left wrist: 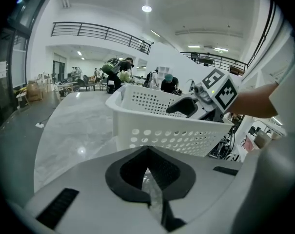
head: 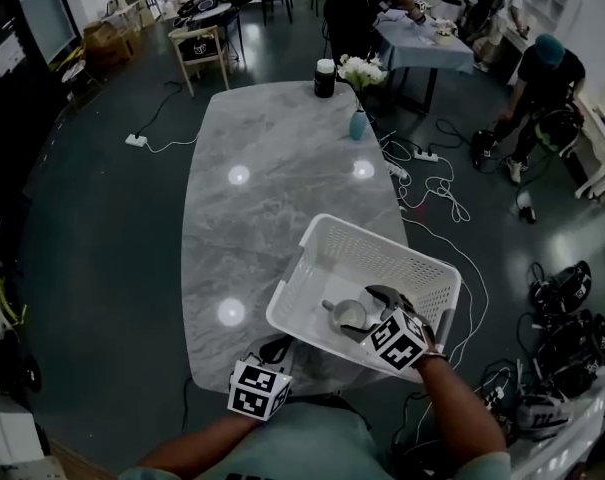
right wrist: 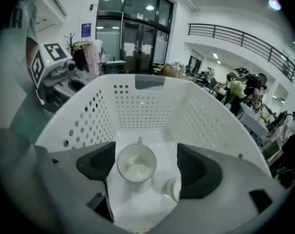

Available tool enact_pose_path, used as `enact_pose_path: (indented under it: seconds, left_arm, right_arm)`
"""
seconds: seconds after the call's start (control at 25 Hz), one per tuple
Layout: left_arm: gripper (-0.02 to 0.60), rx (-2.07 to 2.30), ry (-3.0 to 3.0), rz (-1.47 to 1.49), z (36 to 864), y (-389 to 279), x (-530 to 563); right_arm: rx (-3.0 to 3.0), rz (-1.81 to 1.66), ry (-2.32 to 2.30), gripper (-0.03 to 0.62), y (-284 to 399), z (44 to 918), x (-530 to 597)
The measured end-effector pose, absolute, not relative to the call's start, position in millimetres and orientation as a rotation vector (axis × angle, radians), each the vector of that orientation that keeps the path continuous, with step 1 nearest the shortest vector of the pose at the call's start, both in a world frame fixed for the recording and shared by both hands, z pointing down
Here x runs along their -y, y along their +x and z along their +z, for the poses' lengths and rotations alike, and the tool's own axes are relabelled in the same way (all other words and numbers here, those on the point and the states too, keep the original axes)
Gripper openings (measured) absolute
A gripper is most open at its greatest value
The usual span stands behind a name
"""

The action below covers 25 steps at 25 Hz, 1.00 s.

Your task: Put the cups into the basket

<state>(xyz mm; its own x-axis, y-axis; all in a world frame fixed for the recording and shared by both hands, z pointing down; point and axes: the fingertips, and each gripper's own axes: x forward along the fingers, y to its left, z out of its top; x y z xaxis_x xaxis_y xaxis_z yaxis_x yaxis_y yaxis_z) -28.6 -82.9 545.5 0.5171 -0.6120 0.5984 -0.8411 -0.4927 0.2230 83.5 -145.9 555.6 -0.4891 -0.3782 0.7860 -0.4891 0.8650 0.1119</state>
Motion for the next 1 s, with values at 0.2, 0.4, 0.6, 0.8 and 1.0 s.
enact_pose_path:
  seconds: [0.2, 0.4, 0.6, 0.8, 1.0]
  left_arm:
    - [0.000, 1.166, 2.296, 0.604, 537.7, -23.6, 85.0]
    - [0.000, 1.146, 2.320, 0.588, 527.9, -22.0, 84.5]
    - [0.000, 1.125, 2.338, 0.582, 525.5, -23.9, 80.6]
    - [0.000, 1.103, 2.358, 0.580, 522.6, -28.8, 80.1]
    - [0.000, 1.070, 2.415, 0.575, 513.3, -34.2, 74.3]
  right_arm:
    - [2.200, 0.189, 0.794, 0.396, 76.1, 514.1, 147.3]
    - [2.230, 0.254, 0.943, 0.388, 67.2, 476.8, 139.9]
    - [2.217, 0.326, 1.140, 0.166, 68.4, 454.4, 126.4]
    - [2.221, 0.390, 1.243, 0.040, 61.4, 450.8, 102.3]
    - [2.229, 0.464, 1.351, 0.017, 56.4, 451.8, 78.0]
